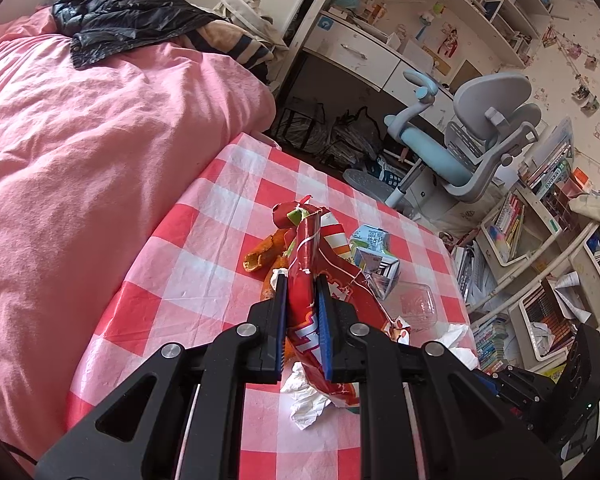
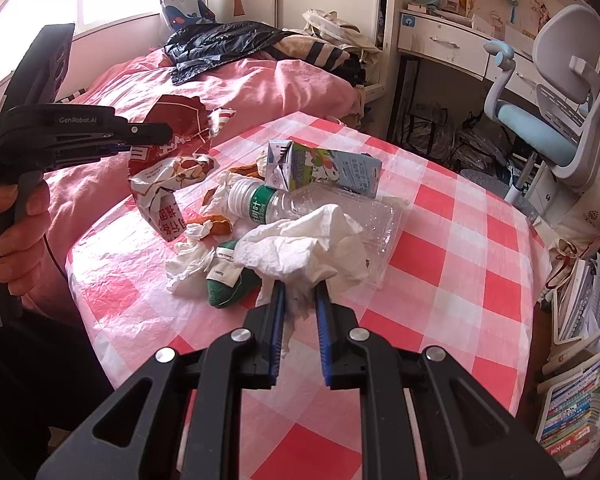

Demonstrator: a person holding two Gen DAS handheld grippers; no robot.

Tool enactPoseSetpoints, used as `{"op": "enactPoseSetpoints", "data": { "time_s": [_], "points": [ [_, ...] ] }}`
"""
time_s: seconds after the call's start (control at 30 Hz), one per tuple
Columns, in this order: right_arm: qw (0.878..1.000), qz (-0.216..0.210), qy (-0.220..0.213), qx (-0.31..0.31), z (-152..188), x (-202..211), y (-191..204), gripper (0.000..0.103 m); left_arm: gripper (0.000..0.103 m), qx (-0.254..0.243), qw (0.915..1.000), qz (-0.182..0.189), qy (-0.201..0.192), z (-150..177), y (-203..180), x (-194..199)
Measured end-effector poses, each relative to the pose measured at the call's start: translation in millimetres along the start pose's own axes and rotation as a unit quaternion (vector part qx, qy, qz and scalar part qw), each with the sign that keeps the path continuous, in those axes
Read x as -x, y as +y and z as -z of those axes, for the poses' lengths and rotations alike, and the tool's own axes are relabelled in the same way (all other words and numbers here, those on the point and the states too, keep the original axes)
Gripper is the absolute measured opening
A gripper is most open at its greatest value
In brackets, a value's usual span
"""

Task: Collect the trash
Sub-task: 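Carry the red bag and white tissue toward the yellow wastebasket with both grippers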

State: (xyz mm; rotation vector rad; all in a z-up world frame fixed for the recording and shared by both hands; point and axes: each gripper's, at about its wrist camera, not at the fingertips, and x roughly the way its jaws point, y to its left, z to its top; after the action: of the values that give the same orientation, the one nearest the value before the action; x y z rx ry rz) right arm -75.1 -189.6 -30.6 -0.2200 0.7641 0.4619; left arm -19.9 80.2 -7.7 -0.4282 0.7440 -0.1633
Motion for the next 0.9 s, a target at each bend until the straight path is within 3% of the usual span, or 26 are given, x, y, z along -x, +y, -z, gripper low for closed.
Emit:
{"op": "enactPoseSetpoints", "data": {
  "time_s": [0.9],
  "points": [
    [1.000,0.006,-0.021,-0.019,4.1,21.9,-11.6,0.016,0.013,-0.019,0.9996,0.020,0.001,4.6,-26.3,-4.1]
  ]
}}
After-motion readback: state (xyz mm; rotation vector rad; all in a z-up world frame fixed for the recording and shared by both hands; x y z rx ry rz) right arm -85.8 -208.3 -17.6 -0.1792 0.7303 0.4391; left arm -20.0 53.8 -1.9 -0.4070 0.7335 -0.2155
